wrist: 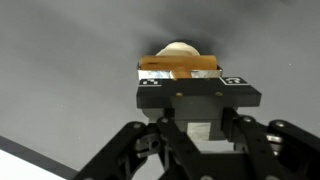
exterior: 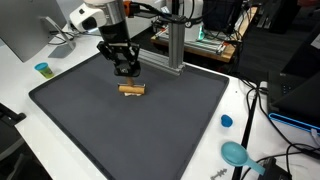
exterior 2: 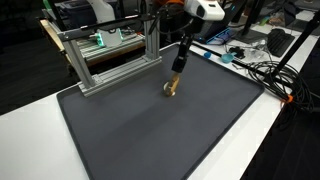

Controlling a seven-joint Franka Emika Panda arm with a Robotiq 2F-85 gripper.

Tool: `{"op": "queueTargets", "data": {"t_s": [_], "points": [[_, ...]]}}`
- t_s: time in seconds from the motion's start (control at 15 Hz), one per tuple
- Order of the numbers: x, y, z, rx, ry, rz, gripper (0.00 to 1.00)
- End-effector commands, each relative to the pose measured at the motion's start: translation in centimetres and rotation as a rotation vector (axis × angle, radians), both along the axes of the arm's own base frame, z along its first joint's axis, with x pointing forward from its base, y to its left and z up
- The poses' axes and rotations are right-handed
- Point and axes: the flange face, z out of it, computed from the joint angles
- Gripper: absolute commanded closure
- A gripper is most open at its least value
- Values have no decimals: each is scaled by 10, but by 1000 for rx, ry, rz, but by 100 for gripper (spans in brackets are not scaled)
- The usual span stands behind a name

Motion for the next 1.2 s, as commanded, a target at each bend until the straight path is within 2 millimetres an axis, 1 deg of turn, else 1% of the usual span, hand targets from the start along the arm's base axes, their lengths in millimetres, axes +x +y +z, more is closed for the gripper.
{"op": "queueTargets", "data": {"t_s": [0.0,0.53,0.73,1.13], "points": [[6,-9,-27,2,73,-10,78],[7,-11,-37,-22,134,-48,78],[9,-15,-37,-25,149,-72,78],[9,-16,-34,-55,150,-186,78]]}}
